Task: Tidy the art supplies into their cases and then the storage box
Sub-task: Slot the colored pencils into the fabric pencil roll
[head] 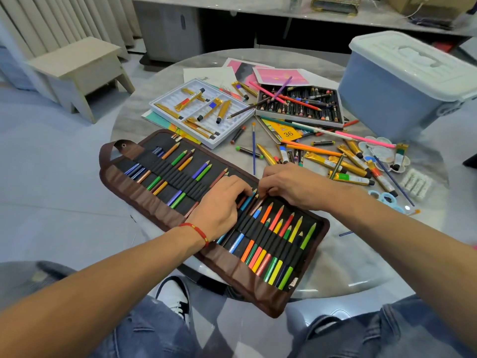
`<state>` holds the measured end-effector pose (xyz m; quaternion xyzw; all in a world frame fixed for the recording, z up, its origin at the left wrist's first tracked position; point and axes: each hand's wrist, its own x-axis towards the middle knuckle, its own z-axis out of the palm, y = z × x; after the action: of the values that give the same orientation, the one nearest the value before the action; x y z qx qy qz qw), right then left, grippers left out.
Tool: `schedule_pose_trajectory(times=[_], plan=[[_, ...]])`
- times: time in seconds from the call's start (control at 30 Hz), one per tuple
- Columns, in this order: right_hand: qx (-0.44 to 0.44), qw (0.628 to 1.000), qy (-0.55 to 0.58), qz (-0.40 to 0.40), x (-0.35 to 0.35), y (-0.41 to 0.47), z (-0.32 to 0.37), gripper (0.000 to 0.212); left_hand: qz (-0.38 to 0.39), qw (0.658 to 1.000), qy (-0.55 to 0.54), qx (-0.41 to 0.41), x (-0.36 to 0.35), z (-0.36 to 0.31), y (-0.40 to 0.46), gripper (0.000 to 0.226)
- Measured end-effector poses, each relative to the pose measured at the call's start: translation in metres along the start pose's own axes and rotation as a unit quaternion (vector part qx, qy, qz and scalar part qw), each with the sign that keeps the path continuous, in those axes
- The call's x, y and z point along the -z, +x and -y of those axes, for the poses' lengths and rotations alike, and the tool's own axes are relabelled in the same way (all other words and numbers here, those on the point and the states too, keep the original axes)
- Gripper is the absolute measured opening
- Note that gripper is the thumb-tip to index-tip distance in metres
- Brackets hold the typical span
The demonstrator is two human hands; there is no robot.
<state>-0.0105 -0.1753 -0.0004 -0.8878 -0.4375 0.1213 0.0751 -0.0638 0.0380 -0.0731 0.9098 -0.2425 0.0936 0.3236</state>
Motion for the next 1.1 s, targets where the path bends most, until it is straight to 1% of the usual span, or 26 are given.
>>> schedule_pose_trajectory(times=[0.13, 0.3, 0.37, 0.43, 0.5, 0.53, 0.6, 0.63, 0.7, 0.8, 0.93, 1.03, 1.1], plan=[[0.013, 1.000, -0.016, -0.010, -0.002, 0.000, -0.002, 0.015, -0.011, 1.000, 0.005, -0.002, -0.005, 0.004, 0.002, 0.041], [0.019, 0.999, 0.046, -0.001, -0.008, 0.005, 0.012, 0.014, -0.020, 1.000, -0.008, -0.012, -0.002, 0.002, 0.002, 0.036], [0.030, 0.999, 0.034, -0.006, -0.014, 0.006, 0.020, 0.014, -0.027, 0.999, -0.016, -0.007, -0.001, 0.001, 0.001, 0.033], [0.032, 0.999, 0.022, -0.028, -0.011, 0.002, 0.024, 0.016, -0.027, 0.999, -0.017, -0.002, -0.001, -0.001, 0.000, 0.032], [-0.007, 0.997, 0.047, -0.064, -0.002, -0.003, 0.019, 0.018, -0.024, 1.000, -0.015, -0.005, -0.002, -0.001, -0.001, 0.032], [-0.042, 0.994, 0.056, -0.086, 0.003, -0.005, 0.015, 0.019, -0.024, 1.000, -0.016, -0.006, -0.003, 0.000, 0.000, 0.033], [-0.134, 0.982, 0.035, -0.126, 0.009, -0.008, 0.004, 0.019, -0.023, 1.000, -0.017, -0.002, -0.005, 0.003, 0.000, 0.035], [-0.183, 0.974, 0.021, -0.128, 0.009, -0.009, -0.001, 0.020, -0.023, 1.000, -0.017, 0.001, -0.006, 0.004, 0.000, 0.034], [-0.250, 0.964, 0.011, -0.094, 0.005, -0.012, -0.001, 0.024, -0.022, 1.000, -0.016, 0.000, -0.007, 0.006, -0.001, 0.035], [-0.268, 0.962, 0.023, -0.048, -0.004, -0.014, 0.008, 0.036, -0.019, 1.000, -0.010, 0.001, -0.009, 0.007, 0.000, 0.034], [-0.262, 0.963, 0.018, -0.057, -0.006, -0.012, 0.018, 0.044, -0.013, 1.000, -0.011, -0.003, -0.007, 0.007, 0.001, 0.031], [-0.278, 0.958, -0.004, -0.065, -0.007, -0.009, 0.020, 0.040, -0.009, 1.000, -0.004, -0.006, -0.009, 0.008, 0.001, 0.033], [-0.282, 0.957, 0.017, -0.072, -0.007, -0.009, 0.020, 0.038, -0.008, 1.000, 0.001, -0.003, -0.010, 0.010, 0.002, 0.034]])
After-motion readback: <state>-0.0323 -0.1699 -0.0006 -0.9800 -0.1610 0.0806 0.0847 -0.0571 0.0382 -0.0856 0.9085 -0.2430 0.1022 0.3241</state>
